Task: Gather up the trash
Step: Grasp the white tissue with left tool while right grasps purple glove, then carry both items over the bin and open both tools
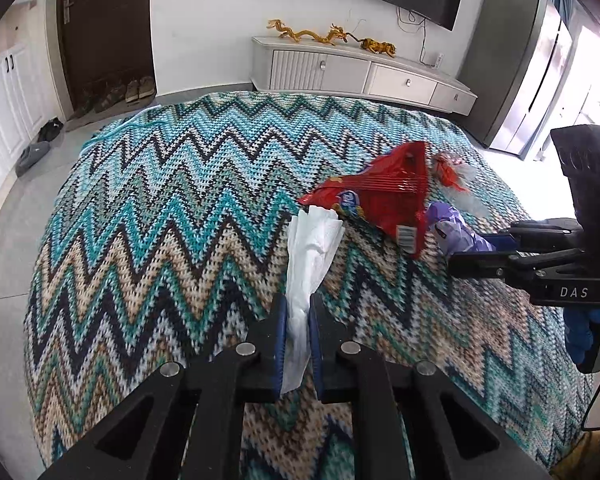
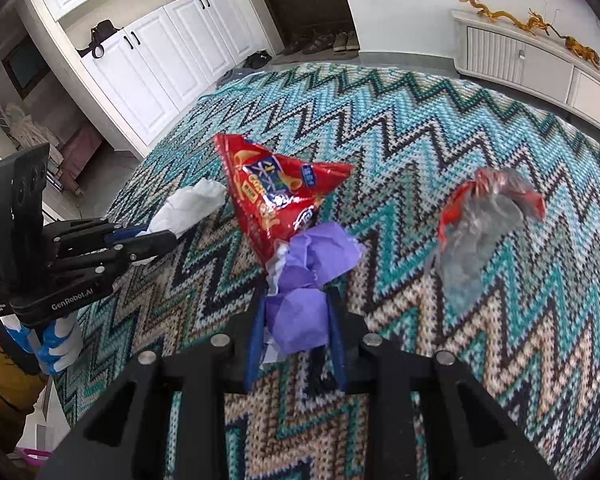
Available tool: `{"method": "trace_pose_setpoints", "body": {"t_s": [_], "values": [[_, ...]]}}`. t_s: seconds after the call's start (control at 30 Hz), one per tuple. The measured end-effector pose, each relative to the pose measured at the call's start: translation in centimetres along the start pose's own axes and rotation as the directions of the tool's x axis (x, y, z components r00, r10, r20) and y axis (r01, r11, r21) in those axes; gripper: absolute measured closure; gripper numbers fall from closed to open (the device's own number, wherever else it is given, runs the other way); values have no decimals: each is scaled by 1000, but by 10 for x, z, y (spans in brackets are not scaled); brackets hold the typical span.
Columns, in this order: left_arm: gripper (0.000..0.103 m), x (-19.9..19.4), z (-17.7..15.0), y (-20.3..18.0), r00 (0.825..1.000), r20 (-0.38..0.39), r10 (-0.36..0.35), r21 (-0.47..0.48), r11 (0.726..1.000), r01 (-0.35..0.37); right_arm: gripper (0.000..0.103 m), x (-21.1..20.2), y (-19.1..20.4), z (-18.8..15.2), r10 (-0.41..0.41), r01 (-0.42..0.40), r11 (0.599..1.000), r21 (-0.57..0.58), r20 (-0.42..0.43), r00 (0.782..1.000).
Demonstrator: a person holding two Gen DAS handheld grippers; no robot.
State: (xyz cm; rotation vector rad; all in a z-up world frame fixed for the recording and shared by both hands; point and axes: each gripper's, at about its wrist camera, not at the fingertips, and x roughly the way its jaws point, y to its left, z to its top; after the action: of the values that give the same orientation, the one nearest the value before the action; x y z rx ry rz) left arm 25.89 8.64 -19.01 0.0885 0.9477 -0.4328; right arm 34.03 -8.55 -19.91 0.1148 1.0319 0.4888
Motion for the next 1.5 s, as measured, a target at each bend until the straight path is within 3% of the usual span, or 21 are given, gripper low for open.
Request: {"method": "trace_pose_setpoints", "body": {"t_s": [0.37,0.57,0.77,0.97,1.1,1.37,1.5], "values": [[93,-93,-21,-47,994,111,25,32,999,-29,76,-112,16,-48,-49,51,999,-8,161,986],[93,-146,-26,-82,983,182,16,61,998,-28,76,-197,8,-87,-128,124,992,30,277,952],[93,-162,-17,-135,977,203,-57,132,991,30,76,-276,-18,-134,-241,225,971,86,339,909],[93,-138,14,-225,972,147,-183,235,961,145,76,-330,-80,-185,-372,305,924,231,351,859],[93,-100,28,-302,970,64,-234,321,925,202,76,-338,-132,-224,-438,332,881,338,311,844],[93,-22,35,-448,953,-116,-281,440,845,303,76,-327,-235,-295,-460,296,798,525,213,862],[93,14,34,-499,943,-185,-278,457,825,333,76,-315,-278,-319,-453,285,768,574,170,875]]}}
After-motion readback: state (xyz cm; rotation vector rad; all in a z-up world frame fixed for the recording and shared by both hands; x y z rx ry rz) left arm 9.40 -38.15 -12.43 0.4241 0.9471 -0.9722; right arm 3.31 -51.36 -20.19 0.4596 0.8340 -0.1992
